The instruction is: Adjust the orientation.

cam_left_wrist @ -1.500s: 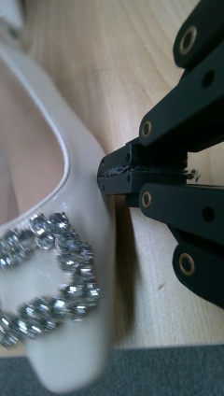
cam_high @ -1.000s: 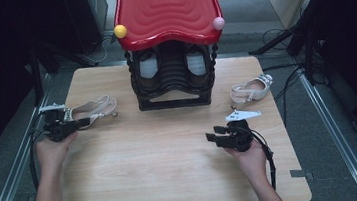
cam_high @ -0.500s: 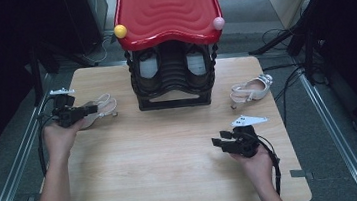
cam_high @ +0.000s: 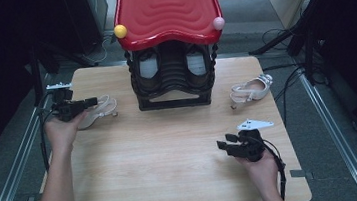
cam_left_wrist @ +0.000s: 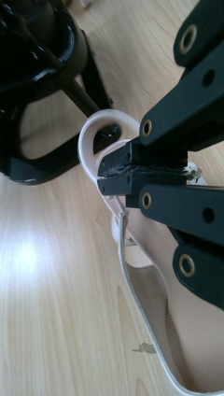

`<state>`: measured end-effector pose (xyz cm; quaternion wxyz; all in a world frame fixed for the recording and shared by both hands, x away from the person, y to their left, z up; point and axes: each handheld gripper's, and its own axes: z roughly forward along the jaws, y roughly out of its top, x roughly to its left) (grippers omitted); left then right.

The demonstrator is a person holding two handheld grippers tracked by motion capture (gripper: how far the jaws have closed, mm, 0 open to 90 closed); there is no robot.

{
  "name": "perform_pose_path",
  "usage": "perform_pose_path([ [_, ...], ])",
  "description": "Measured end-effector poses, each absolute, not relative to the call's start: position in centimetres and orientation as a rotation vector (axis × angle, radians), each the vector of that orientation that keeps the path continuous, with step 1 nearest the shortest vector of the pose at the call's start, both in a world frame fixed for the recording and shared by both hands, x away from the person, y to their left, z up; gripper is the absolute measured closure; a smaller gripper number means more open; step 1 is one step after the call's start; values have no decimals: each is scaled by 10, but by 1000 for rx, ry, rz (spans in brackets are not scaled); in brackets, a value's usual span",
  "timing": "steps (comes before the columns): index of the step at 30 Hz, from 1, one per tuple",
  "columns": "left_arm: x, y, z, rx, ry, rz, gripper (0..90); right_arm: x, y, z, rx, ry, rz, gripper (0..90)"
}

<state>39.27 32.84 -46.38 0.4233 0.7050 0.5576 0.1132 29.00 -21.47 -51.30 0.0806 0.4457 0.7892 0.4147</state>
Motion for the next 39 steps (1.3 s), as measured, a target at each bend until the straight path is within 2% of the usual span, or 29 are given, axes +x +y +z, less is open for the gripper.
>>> perform_pose_path([
  [11, 392, 304, -479, 1898, 1385, 231, 897, 293, -211, -514, 1327, 2375, 1240, 521],
  [39, 360, 333, -485, 1907, 1458, 216, 894, 314, -188, -513, 1256, 2435, 1295, 516],
])
